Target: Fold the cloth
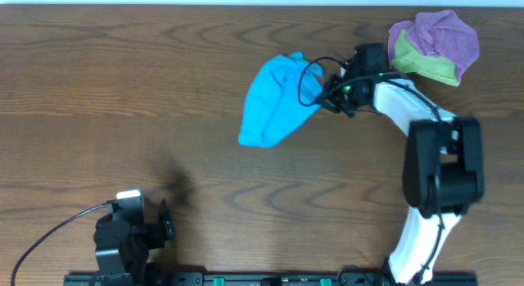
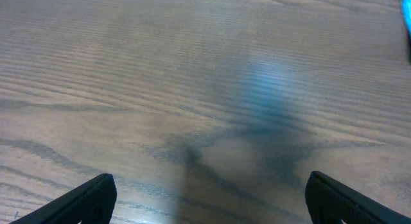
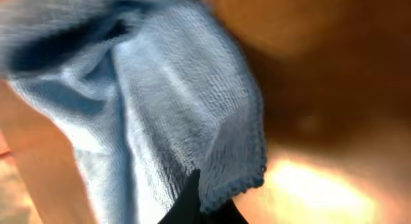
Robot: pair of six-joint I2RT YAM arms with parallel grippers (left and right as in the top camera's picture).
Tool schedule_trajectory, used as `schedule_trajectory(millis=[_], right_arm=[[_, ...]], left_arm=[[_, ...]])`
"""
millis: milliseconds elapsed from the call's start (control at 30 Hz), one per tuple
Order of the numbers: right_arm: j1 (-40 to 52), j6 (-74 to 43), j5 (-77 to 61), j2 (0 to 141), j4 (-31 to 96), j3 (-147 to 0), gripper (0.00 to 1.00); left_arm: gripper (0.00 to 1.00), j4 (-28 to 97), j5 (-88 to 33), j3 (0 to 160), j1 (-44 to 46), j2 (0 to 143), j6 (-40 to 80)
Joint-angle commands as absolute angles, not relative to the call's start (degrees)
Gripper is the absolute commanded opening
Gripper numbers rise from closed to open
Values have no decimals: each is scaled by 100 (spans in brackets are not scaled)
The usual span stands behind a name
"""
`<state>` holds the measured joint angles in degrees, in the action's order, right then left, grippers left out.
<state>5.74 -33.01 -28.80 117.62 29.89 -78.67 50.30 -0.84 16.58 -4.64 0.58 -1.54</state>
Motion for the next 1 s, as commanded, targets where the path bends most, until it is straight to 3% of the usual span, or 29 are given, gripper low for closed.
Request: schedule_trajectory(millis=[0,333,400,433,467,533,567,733,967], right_arm=[[591,-2727,-2578,11271,3509,-7863,1],[784,-2681,-681,10768,5269,-7863,1],[786,-2786,-412,10768,5487,-7863,6],[792,-2786,-320,10766,5581,-7863,20],[792,-2781,-270,10766,5701,-7863,55],[790,-2781,-185,10766,5872,-7863,95],[792,-2779,-123,10753,5951,-7863,99],[797,-2502,-104,10608,6154,-7863,99],[1170,-473,-1490,10184,6270,-7863,99]], left_arm=[[95,5218,3,1428,-436,21,-128],[95,5218,3,1428,-436,21,-128],[95,5218,1,1428,-436,21,-128],[95,5218,1,1428,-436,21,-128],[95,5218,3,1428,-436,21,-128],[95,5218,1,1428,-436,21,-128],[95,5218,3,1428,-436,21,-130],[95,5218,3,1428,-436,21,-130],[95,5218,1,1428,-436,21,-128]])
